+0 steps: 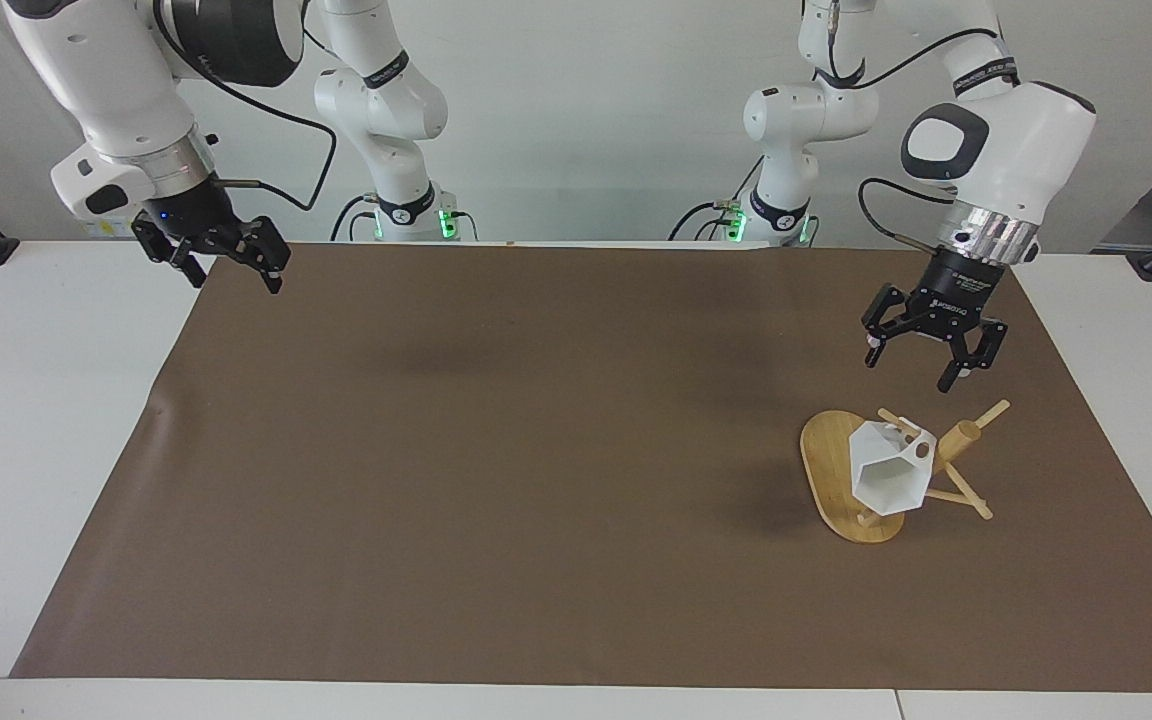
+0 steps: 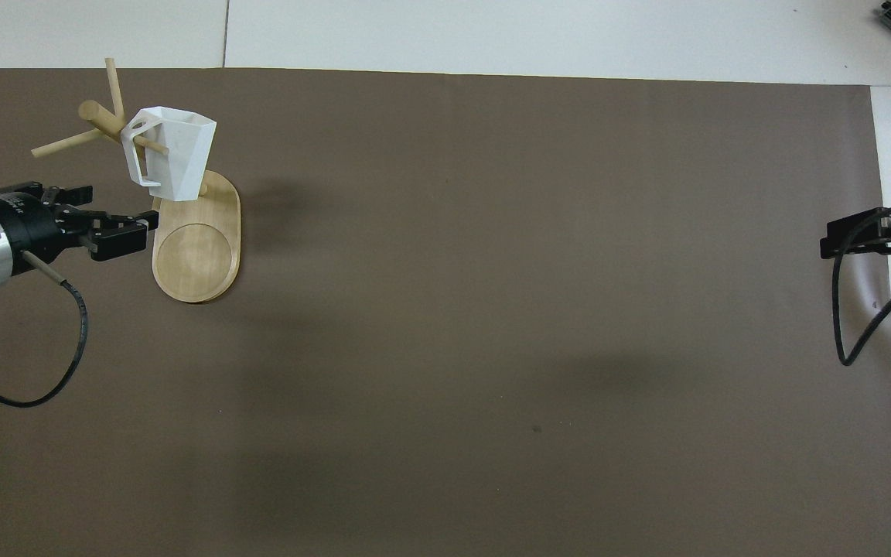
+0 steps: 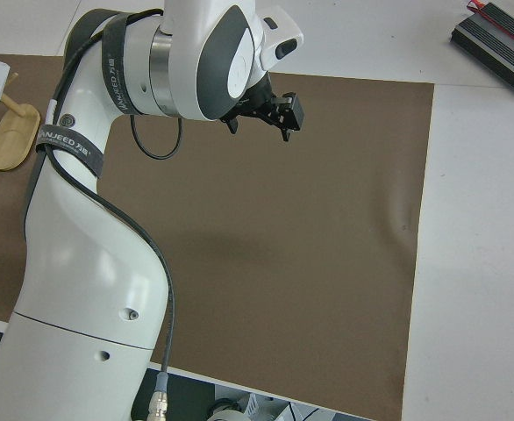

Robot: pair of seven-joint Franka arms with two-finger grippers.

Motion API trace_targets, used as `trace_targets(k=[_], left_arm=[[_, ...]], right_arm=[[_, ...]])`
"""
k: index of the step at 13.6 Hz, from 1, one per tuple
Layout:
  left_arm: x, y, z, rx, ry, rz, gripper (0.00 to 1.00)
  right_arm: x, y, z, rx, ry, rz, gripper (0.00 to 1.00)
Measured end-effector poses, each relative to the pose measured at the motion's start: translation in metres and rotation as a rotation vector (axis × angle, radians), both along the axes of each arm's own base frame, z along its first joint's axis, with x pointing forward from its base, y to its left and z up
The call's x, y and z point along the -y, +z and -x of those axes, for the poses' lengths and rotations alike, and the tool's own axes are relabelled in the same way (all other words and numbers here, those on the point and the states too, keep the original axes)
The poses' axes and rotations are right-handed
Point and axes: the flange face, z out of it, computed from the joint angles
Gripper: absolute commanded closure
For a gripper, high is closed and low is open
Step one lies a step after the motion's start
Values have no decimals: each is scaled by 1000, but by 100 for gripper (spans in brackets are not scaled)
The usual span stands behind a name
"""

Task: Hang cup on rack
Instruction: 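Open the left gripper and draw it back from the cup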

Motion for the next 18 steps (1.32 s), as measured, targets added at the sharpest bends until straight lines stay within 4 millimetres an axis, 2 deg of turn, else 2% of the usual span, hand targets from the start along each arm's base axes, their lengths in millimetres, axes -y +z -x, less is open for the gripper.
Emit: trace_targets(k=[7,12,18], left_arm=[[-8,16,25,4,-501,-250,0],[-1,43,25,33,-797,-396,0],[4,60,24,110,-1148,-498,0]], right_arm=[[0,0,0,0,0,0,0],[1,0,0,0,1,0,0],[2,0,0,0,1,0,0]])
